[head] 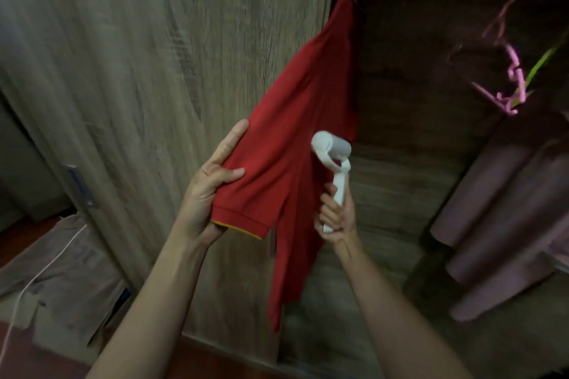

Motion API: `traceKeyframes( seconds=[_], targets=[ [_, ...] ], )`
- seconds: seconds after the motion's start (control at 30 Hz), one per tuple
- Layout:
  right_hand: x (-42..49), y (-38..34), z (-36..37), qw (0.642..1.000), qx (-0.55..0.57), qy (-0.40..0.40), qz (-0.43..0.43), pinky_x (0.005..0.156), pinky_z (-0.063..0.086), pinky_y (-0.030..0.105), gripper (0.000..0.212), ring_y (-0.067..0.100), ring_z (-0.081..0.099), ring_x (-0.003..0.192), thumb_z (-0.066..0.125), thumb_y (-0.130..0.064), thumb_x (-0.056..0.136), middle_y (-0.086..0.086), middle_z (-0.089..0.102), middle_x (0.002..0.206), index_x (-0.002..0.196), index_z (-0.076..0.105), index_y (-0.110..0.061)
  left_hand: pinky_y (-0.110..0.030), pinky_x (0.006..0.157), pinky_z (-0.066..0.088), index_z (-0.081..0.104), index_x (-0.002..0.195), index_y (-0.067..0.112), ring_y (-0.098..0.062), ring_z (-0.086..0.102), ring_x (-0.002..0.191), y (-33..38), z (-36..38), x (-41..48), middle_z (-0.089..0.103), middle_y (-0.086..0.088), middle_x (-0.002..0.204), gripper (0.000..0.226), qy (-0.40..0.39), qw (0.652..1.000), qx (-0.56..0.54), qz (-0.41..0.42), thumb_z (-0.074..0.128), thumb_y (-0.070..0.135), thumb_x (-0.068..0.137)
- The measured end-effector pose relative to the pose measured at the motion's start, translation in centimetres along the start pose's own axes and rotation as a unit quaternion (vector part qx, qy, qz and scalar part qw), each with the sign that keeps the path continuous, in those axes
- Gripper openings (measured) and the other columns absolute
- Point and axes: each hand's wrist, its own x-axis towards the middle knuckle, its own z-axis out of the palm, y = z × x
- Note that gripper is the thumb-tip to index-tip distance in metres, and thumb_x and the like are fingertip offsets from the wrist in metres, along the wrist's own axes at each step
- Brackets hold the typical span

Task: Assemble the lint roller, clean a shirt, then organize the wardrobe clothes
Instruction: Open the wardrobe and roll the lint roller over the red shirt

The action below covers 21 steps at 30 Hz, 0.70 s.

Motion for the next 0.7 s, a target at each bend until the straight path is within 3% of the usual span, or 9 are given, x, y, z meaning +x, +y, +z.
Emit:
traceKeyframes(
  seconds=[0.1,0.2,0.3,0.37,0.43,0.6,0.7],
  targets=[
    [-3.8,2.1,-1.3,0.998,0.020,-0.006,0.051,0.040,0.028,0.027,0.050,0.011,0.023,0.036,0.033,-0.042,0.101,0.007,0.038,0.058,0.110,0.056,0.002,-0.021,0.091,0.052,0.056,0.133,0.023,-0.008,0.062,0.115,-0.9,0.0,-0.5,0.064,0.007,0.131,0.064,-0.005,1.000,0.030,0.005,0.045,-0.009,0.079],
    [-6.2,3.0,-1.8,0.997,0.018,0.036,0.063,0.042,0.034,0.027,0.054,0.015,0.038,0.040,0.032,-0.047,0.100,0.007,0.044,0.056,0.111,0.059,-0.001,-0.014,0.102,0.041,0.045,0.140,0.021,0.000,0.049,0.128,-1.9,0.1,-1.3,0.058,0.022,0.132,0.062,0.000,0.990,0.132,0.046,0.045,-0.013,0.087],
    [-7.9,3.7,-0.8,0.988,-0.034,0.144,0.039,0.031,0.027,0.020,0.046,0.011,0.043,0.029,0.055,-0.050,0.090,0.003,0.051,0.045,0.096,0.067,-0.007,-0.009,0.106,0.031,0.035,0.144,0.024,0.008,0.038,0.134,-3.0,0.4,-2.0,0.049,0.032,0.136,0.062,-0.015,0.965,0.248,0.085,0.047,-0.011,0.094],
    [-9.0,3.8,0.0,0.974,-0.082,0.211,0.011,0.028,0.019,0.016,0.043,0.007,0.040,0.024,0.073,-0.052,0.075,-0.001,0.046,0.038,0.084,0.070,-0.010,-0.009,0.109,0.027,0.027,0.147,0.019,0.009,0.032,0.137,-3.8,0.6,-2.3,0.038,0.027,0.145,0.062,-0.023,0.947,0.302,0.106,0.047,-0.009,0.096],
    [-9.6,3.7,0.6,0.966,-0.102,0.235,-0.022,0.027,0.019,0.014,0.044,0.006,0.038,0.023,0.078,-0.054,0.068,-0.001,0.044,0.037,0.080,0.072,-0.011,-0.014,0.115,0.021,0.022,0.150,0.012,0.005,0.024,0.142,-4.6,0.6,-2.5,0.027,0.021,0.151,0.062,-0.038,0.930,0.345,0.126,0.047,-0.006,0.097],
    [-11.4,3.0,1.1,0.945,-0.156,0.282,-0.055,0.026,0.023,0.012,0.049,0.006,0.035,0.024,0.078,-0.057,0.065,-0.001,0.043,0.038,0.082,0.073,-0.010,-0.025,0.120,0.015,0.010,0.152,0.010,-0.007,0.013,0.149,-6.7,0.4,-2.8,0.014,0.005,0.160,0.071,-0.075,0.874,0.447,0.175,0.052,-0.004,0.096],
    [-12.8,2.3,1.1,0.925,-0.177,0.330,-0.069,0.027,0.019,0.014,0.048,0.006,0.034,0.024,0.066,-0.057,0.075,-0.001,0.042,0.039,0.084,0.073,-0.010,-0.028,0.121,0.015,0.006,0.152,0.013,-0.011,0.012,0.150,-8.0,0.4,-3.0,0.011,0.004,0.161,0.074,-0.090,0.853,0.481,0.182,0.054,0.000,0.096]
  ],
)
